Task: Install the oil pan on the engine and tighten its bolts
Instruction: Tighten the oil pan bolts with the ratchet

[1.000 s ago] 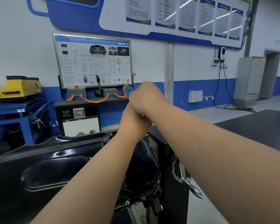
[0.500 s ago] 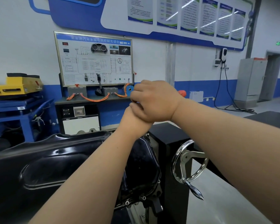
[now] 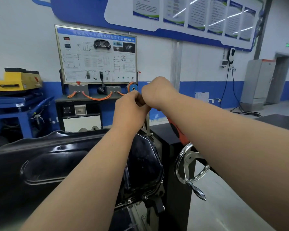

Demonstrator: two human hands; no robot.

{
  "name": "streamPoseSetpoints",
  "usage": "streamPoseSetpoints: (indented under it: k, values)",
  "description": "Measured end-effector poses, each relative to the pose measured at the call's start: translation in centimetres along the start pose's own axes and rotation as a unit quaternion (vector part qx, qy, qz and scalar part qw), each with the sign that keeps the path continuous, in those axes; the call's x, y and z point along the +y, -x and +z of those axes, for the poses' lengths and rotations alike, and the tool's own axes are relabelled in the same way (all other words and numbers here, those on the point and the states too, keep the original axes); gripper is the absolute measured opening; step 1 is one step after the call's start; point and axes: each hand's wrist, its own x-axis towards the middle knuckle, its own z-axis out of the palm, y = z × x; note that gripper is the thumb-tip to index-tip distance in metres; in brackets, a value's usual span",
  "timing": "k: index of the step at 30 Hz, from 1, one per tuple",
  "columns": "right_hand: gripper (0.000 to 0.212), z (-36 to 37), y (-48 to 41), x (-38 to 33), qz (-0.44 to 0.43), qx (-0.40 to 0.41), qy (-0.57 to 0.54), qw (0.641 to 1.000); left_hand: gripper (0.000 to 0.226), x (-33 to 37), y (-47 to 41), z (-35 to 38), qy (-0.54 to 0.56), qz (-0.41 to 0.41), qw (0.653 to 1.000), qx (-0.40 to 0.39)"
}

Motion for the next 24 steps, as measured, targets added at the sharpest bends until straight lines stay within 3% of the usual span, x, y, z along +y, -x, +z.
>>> streamPoseSetpoints:
  k: [1,5,9,12,16,20,24]
  values:
    - [0.03,-0.3,-0.1,0.0,0.028,0.01,-0.061,0.998,0.007,0.0,0.0,-0.1,0.003,0.002,1.0,0.001]
    - [0.022,0.8,0.0,0.6,-0.031,0.065,0.025,0.997,0.003,0.1,-0.1,-0.7,-0.013,0.009,1.0,-0.01]
    - [0.026,0.4,0.4,2.4,-0.226,0.157,0.217,0.937,0.002,0.3,-0.1,-1.4,-0.023,0.024,0.999,-0.044]
    - [0.036,-0.6,0.4,3.2,-0.301,0.173,0.253,0.903,0.002,0.1,-0.1,-1.5,-0.027,0.036,0.996,-0.077]
    - [0.033,-0.1,0.7,3.0,-0.274,0.165,0.201,0.926,0.017,-0.1,-0.2,-1.7,-0.03,0.048,0.993,-0.102]
    - [0.024,0.2,0.8,1.0,-0.084,0.089,0.031,0.992,0.031,0.1,-0.1,-1.8,-0.019,0.058,0.995,-0.085]
    - [0.022,-0.5,1.0,-0.6,-0.057,0.02,0.057,0.997,0.043,0.1,0.2,-1.8,-0.01,0.071,0.995,-0.069]
